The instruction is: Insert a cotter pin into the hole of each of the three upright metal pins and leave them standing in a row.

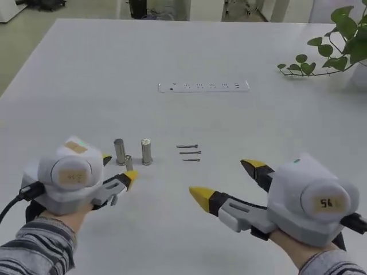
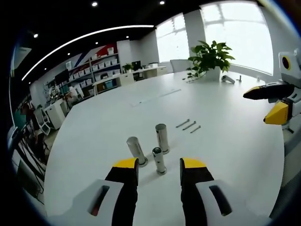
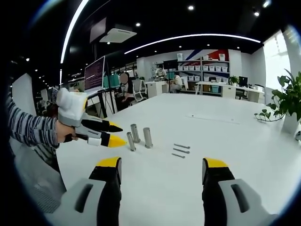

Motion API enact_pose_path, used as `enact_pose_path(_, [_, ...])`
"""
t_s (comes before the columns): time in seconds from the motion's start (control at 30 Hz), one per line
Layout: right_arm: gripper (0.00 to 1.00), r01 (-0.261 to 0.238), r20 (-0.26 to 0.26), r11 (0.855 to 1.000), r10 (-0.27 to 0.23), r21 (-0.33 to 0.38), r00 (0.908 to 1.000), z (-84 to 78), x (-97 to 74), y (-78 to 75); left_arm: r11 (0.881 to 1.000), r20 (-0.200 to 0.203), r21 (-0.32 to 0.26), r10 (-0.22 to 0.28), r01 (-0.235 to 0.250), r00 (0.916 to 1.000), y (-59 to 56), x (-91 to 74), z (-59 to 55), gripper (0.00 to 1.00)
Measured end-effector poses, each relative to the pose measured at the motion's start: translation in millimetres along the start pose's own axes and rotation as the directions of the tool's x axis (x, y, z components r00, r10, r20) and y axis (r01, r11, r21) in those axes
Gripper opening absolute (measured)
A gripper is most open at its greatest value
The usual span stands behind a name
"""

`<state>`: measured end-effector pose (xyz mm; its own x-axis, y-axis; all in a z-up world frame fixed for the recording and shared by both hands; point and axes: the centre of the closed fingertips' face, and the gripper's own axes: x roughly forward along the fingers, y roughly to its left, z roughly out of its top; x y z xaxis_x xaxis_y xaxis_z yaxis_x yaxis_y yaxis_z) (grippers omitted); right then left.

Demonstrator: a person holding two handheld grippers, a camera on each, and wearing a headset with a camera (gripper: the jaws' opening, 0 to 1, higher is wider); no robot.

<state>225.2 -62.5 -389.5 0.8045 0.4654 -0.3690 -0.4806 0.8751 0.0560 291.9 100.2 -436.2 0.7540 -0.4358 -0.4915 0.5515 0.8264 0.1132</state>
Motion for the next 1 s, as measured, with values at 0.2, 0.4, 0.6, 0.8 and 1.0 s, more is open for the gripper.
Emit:
enact_pose_path(0.2, [0.65, 0.000, -0.017, 1.000, 0.000, 0.007, 0.9999, -5.0, 5.1, -0.5, 1.000, -0.020, 0.010, -0.028, 0.028, 0.9994, -0.1, 11.8, -5.1, 0.24])
enact_pose_path(0.4, [0.63, 0.008, -0.029, 1.000, -0.008, 0.008, 0.9996, -8.8, 7.6, -2.8, 0.999, -0.034, 0.006, -0.052, 0.053, 0.9981, -1.1, 21.3, -9.4, 0.18])
enact_pose_path(0.6, [0.61, 0.019, -0.038, 1.000, -0.019, 0.010, 0.9991, -12.0, 8.2, -3.2, 0.997, -0.036, 0.013, -0.070, 0.070, 0.9969, -1.1, 25.6, -10.0, 0.13])
enact_pose_path(0.8, [0.61, 0.018, -0.050, 1.000, -0.017, 0.016, 0.9986, -15.8, 9.1, -1.4, 0.996, -0.031, -0.017, -0.088, 0.088, 0.9956, -2.9, 26.8, -10.3, 0.07])
enact_pose_path(1.0, [0.61, 0.033, -0.063, 0.999, -0.032, 0.014, 0.9975, -19.2, 9.4, -3.1, 0.994, -0.028, -0.018, -0.105, 0.105, 0.9940, -7.1, 26.2, -8.9, 0.05])
